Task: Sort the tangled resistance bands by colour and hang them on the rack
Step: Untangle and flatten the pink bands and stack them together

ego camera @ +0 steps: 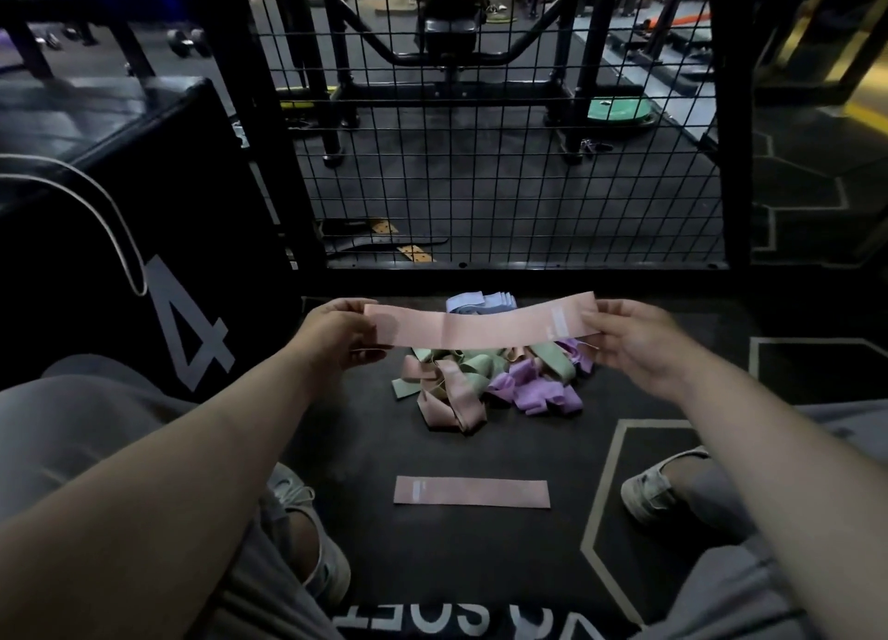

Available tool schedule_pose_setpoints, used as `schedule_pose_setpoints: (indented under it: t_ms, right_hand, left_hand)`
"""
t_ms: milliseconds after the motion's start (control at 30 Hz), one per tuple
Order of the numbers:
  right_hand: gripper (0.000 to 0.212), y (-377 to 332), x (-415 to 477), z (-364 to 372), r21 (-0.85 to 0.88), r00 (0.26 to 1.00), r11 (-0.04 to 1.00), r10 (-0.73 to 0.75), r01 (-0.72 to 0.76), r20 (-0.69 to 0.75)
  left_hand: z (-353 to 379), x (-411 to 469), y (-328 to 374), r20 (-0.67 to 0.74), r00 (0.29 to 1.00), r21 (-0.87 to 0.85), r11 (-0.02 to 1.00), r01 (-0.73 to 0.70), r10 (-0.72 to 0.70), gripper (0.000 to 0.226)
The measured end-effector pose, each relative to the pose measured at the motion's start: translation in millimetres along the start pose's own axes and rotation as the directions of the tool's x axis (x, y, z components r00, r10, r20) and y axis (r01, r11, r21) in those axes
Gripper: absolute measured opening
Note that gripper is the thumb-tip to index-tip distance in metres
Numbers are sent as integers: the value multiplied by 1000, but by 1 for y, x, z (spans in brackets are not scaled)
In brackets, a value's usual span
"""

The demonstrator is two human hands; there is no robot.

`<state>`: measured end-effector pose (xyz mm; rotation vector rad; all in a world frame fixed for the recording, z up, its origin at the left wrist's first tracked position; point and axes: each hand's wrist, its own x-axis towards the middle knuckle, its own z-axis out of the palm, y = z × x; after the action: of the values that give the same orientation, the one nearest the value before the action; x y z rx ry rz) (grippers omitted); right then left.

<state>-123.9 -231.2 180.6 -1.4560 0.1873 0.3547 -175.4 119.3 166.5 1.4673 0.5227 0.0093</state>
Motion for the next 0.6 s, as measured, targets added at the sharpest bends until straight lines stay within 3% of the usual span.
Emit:
schedule_pose_setpoints:
  t_ms: [100, 167, 233, 267, 367, 467, 533, 600]
  right_hand:
    - [7, -4, -3, 6, 0, 999, 1000, -26, 26, 35]
    - [4, -10, -7, 16, -27, 995, 998, -61, 64, 79]
    - [5, -16, -13, 31, -95, 986, 988, -110, 123, 128]
    - [7, -18, -16, 40, -135, 978, 978, -138, 159, 154]
    - [6, -23, -23, 64, -262, 954, 931, -194, 252, 231]
    - [12, -26, -31, 79, -361, 934, 885, -185, 294, 306]
    - [21, -29, -34, 81, -384, 925, 872, -170, 302, 341]
    - [21, -32, -34, 79, -412, 924, 856, -171, 311, 343]
  left_hand:
    - [3, 1, -3, -62, 995, 102, 992, 81, -75, 35]
    - [5, 1, -10, -83, 993, 309, 944, 111, -90, 30]
    - [11, 0, -16, -10, 999, 528, 848, 47, -49, 34]
    - [16, -2, -16, 70, 997, 554, 833, -15, -29, 43]
    - [40, -17, -4, 354, 934, 323, 930, -175, 52, 52]
    - [66, -37, 9, 566, 816, 71, 979, -193, 120, 41]
    - [78, -44, 6, 611, 770, 7, 972, -235, 182, 31]
    - [84, -48, 3, 590, 780, -17, 969, -246, 209, 22]
